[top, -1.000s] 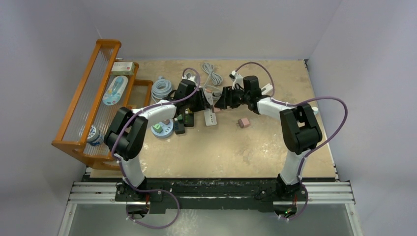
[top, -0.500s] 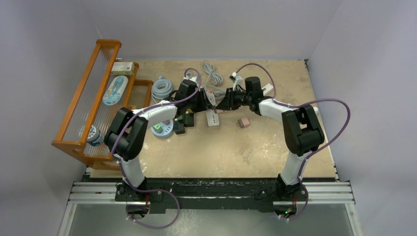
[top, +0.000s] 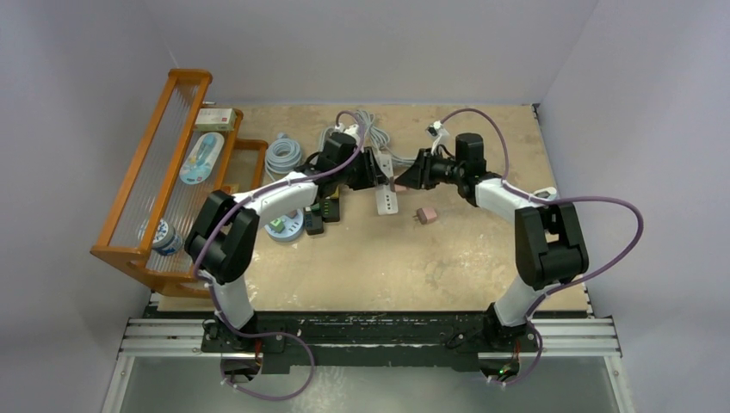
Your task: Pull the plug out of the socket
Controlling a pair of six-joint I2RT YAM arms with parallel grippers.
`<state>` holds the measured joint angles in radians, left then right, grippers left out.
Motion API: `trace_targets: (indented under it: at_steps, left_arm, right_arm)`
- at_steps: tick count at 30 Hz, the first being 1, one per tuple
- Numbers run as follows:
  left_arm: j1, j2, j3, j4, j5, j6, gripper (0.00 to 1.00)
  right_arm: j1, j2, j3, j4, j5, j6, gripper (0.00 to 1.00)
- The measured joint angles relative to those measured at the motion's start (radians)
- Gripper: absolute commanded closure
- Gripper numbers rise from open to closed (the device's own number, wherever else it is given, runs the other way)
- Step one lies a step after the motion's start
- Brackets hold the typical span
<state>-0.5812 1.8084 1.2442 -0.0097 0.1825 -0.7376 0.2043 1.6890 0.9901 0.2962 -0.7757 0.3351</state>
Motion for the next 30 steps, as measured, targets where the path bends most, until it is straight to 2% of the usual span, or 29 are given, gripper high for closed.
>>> trace_targets:
  at_steps: [5,9,13,18,22,30]
  left_arm:
    - [-0.010,0.039,0.063,-0.046,-0.051,0.007,1.00]
    - [0.031,0.100,0.110,-0.138,-0.230,0.051,1.00]
    - [0.066,0.179,0.184,-0.200,-0.332,0.064,1.00]
    - [0.061,0.227,0.276,-0.236,-0.380,0.097,1.00]
    - [0.057,0.285,0.361,-0.251,-0.375,0.113,1.00]
    - [0.058,0.435,0.587,-0.275,-0.369,0.132,1.00]
  right_arm:
    - [0.020,-0.023,0.016,-0.050,0.114,-0.029,1.00]
    - [-0.006,-0.061,0.025,-0.087,0.223,-0.058,1.00]
    - [-0.003,-0.069,0.051,-0.111,0.309,-0.074,1.00]
    - [-0.002,-0.054,0.049,-0.091,0.266,-0.059,1.00]
    - [-0.010,0.043,0.045,-0.063,0.208,-0.043,1.00]
    - [-0.029,0.105,-0.035,-0.053,0.207,-0.018,0.98]
